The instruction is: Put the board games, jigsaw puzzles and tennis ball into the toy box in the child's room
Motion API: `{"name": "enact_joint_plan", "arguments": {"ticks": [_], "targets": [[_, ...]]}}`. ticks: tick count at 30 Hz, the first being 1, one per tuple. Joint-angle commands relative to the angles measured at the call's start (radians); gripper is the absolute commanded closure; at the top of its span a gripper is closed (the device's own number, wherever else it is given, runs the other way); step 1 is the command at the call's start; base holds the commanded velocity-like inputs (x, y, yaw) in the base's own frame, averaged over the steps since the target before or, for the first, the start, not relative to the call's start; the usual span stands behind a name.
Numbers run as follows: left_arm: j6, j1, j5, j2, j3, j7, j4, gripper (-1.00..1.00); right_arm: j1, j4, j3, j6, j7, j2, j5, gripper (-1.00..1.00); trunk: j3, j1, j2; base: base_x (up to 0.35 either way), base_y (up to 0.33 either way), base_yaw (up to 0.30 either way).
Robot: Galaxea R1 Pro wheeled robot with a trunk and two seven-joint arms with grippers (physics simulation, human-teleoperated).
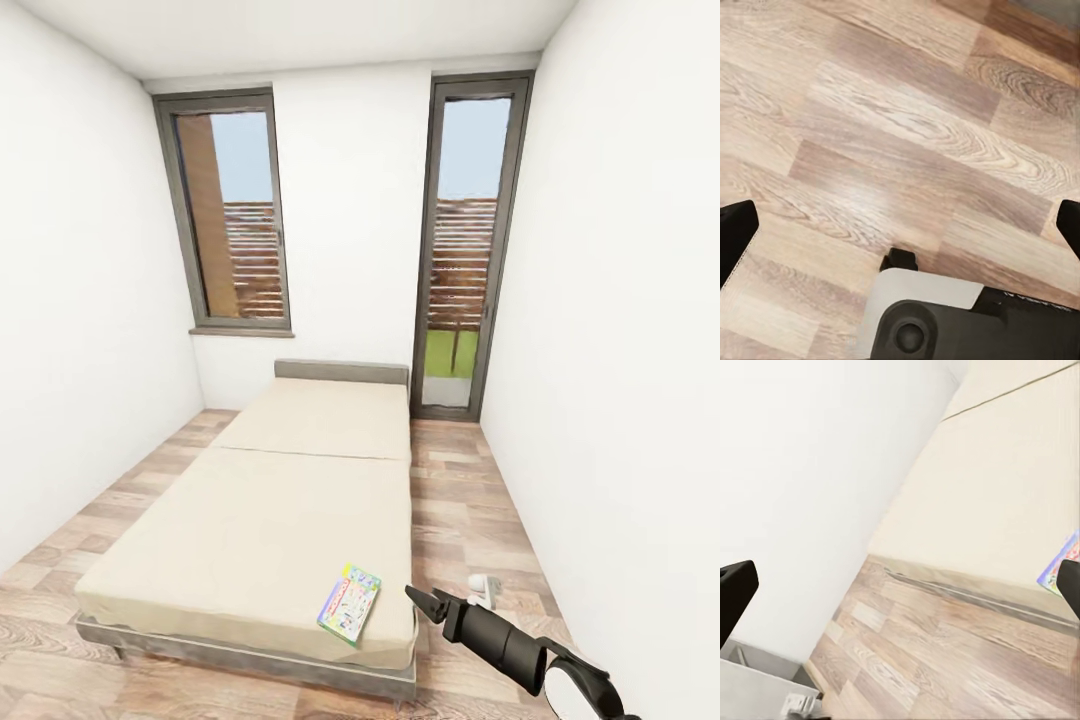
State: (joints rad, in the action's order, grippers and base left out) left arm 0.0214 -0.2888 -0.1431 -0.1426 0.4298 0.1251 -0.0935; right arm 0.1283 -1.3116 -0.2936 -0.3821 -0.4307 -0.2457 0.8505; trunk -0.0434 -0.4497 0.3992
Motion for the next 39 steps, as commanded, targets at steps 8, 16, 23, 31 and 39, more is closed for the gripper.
{"name": "enact_joint_plan", "arguments": {"ticks": [8,16,23,31,39], "targets": [[-0.213,-0.004,-0.009,-0.118,0.007,0.344,-0.187,-1.00,0.003,0.001,-0.001,-0.006,0.022,0.001,0.011,-1.00,0.011,0.000,0.001,0.000,0.000,-0.111],[-0.473,-0.004,-0.008,-0.223,0.012,0.805,-0.556,-1.00,0.006,0.017,-0.001,-0.006,0.049,0.008,0.012,-1.00,0.023,0.000,0.001,0.000,0.000,-0.109],[-0.556,-0.005,-0.009,-0.263,0.016,1.027,-0.736,-1.00,0.009,0.040,-0.001,-0.006,0.077,0.018,0.012,-1.00,0.034,0.000,0.001,0.001,0.024,-0.105],[-0.579,-0.004,-0.009,-0.270,0.017,1.057,-0.792,-1.00,0.011,0.047,-0.001,-0.007,0.090,0.021,0.012,-1.00,0.046,0.000,0.001,0.019,0.048,-0.103],[-0.584,-0.004,-0.013,-0.269,0.016,1.061,-0.801,-1.00,0.011,0.048,-0.001,-0.007,0.103,0.023,0.013,-1.00,0.059,0.000,0.001,0.003,0.144,-0.100]]}}
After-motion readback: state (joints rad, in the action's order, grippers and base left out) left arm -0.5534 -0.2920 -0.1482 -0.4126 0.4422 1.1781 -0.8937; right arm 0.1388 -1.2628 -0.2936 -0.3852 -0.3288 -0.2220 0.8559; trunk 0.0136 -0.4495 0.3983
